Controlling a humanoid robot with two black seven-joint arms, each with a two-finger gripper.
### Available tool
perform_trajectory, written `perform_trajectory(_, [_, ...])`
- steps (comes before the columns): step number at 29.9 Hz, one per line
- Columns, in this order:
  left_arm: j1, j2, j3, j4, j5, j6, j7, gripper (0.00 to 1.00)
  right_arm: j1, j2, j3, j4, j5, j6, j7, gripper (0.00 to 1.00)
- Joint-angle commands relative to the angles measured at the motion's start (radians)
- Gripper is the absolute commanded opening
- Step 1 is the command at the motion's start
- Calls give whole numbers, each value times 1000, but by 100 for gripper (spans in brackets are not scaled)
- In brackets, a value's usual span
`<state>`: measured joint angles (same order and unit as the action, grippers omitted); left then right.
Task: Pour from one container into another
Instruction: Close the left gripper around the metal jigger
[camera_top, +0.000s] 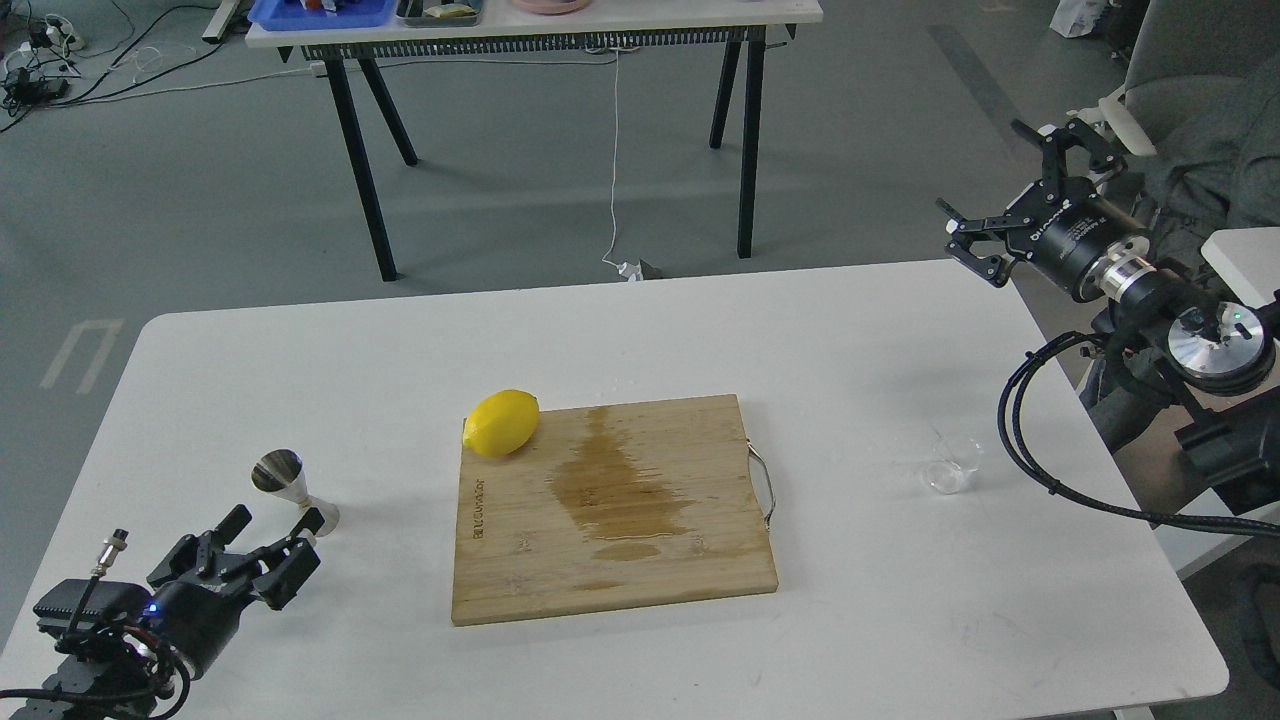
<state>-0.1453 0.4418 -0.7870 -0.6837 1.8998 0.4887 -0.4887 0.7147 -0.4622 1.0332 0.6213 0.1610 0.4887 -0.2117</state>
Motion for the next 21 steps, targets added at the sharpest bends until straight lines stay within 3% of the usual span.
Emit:
perform_trajectory(1, [-23, -20, 8, 29, -1, 0, 0, 97, -4, -4, -1, 0, 0, 0, 0, 98])
perform_trajectory(11, [-71, -66, 22, 96, -2, 0, 0, 96, -6, -4, 7, -2, 0, 0, 0, 98])
perform_trajectory(21, [-149, -103, 72, 210, -4, 0, 0, 84, -11, -18, 8, 0, 0, 0, 0, 98])
